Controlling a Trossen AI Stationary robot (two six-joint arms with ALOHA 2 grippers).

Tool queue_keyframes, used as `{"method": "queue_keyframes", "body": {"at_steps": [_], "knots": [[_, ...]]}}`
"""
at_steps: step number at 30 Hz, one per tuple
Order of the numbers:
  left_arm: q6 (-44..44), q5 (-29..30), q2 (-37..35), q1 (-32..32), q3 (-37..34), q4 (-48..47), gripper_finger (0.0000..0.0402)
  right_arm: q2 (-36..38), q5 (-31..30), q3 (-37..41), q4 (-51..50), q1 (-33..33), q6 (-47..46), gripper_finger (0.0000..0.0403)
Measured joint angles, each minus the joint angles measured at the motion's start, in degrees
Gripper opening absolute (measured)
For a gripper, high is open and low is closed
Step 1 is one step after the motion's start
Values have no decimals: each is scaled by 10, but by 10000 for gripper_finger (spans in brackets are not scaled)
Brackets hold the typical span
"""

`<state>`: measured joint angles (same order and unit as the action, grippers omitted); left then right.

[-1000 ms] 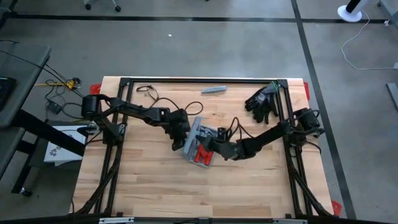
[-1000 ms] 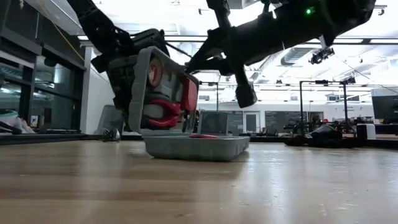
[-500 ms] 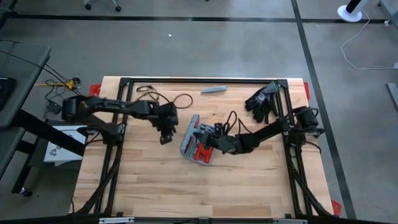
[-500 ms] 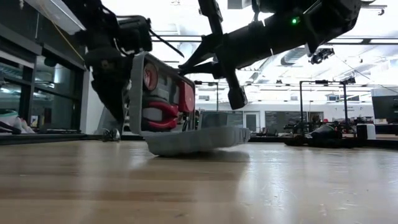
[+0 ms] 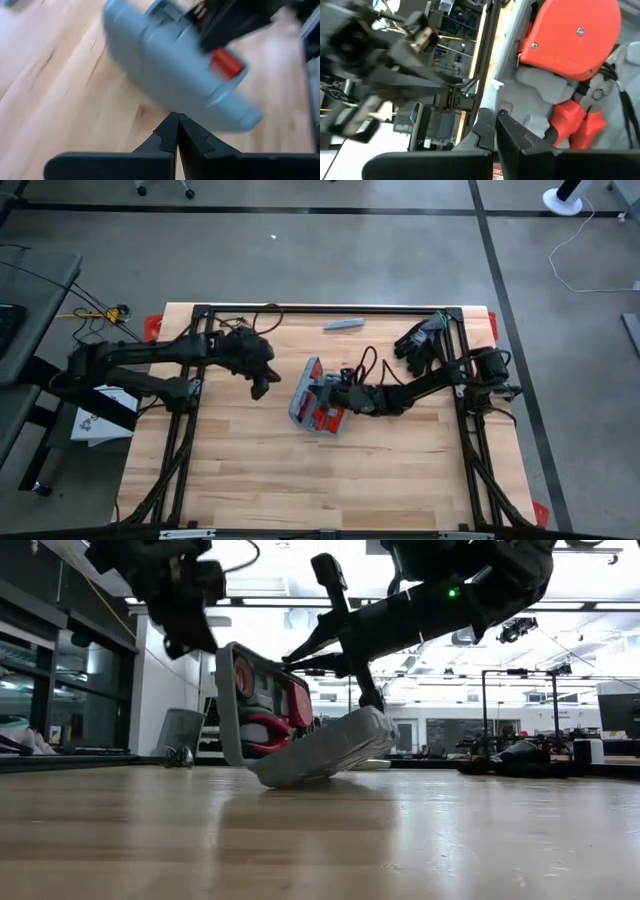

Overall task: Prefit tool cases
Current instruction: Open the gray prefit tool case

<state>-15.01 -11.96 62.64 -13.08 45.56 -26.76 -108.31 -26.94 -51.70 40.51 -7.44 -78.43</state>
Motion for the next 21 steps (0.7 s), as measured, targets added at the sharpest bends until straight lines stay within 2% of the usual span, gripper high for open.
{"method": "queue_keyframes", "body": {"at_steps": [5,8,16,21], "knots": [[-35,-39,17,25,0,106,3,-1,6,1,-8,4,2,0],[-49,-42,41,46,0,150,3,-3,7,2,-15,4,4,0],[-59,-61,136,90,0,188,3,-2,5,2,-9,4,6,1],[-59,-65,168,109,0,207,3,-2,5,2,30,4,40,22]]}}
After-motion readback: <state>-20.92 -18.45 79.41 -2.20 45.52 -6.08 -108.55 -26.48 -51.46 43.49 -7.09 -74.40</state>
